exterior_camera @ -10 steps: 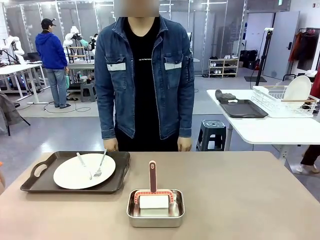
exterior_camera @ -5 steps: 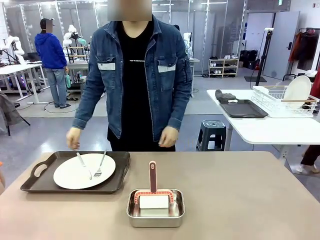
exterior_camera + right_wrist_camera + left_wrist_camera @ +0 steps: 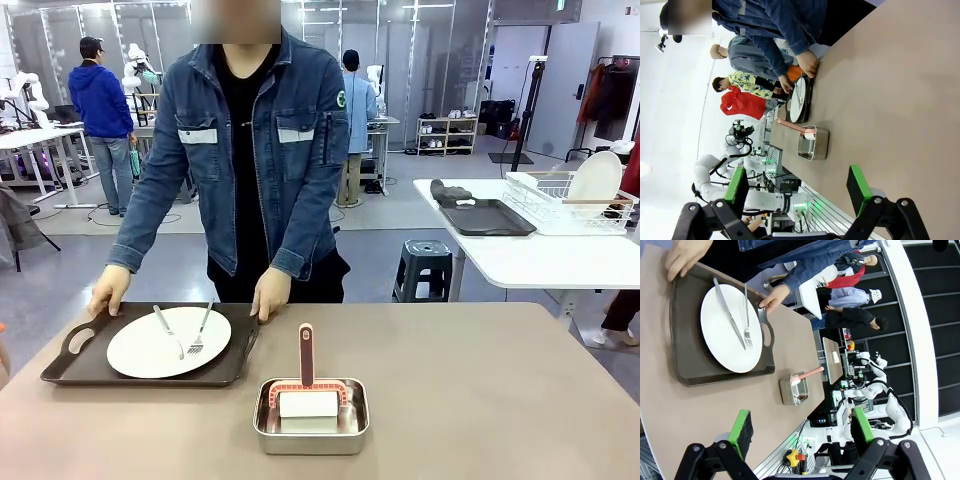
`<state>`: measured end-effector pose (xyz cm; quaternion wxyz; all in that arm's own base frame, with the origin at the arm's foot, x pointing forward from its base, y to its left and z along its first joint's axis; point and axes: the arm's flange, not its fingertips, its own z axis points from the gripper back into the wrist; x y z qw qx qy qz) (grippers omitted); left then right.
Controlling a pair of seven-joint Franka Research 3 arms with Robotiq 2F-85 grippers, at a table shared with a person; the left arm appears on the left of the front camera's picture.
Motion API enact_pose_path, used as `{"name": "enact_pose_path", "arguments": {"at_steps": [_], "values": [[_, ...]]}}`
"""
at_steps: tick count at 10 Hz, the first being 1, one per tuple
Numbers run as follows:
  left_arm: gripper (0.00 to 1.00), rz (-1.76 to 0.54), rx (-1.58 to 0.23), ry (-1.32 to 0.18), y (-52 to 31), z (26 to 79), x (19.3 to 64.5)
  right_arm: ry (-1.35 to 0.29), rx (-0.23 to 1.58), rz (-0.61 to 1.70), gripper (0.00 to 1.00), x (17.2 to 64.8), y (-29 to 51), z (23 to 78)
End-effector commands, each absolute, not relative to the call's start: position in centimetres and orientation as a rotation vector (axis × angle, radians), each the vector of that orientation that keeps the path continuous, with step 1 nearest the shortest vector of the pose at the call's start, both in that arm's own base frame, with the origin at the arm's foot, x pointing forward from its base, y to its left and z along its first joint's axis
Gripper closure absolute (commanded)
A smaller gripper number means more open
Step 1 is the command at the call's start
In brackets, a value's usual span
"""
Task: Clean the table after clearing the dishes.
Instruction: When the right (or left) Handle tray is removed, use the right hand (or left hand) to clean the right (or left) side of the table with the Lint Roller.
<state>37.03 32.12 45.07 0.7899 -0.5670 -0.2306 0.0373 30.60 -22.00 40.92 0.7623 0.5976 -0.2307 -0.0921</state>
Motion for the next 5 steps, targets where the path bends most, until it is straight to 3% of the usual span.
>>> {"name": "enact_pose_path", "arguments": {"at_steps": [1, 5], "values": [[0.00, 0.081, -1.217, -0.500, 32.32, 45.20, 36.79, -0.508, 1.305, -0.196, 0.00, 30.68, -21.91, 41.12], [0.00, 0.081, -1.217, -0.500, 32.32, 45.20, 36.79, -0.508, 1.305, -0.196, 0.00, 30.68, -21.91, 41.12]]}}
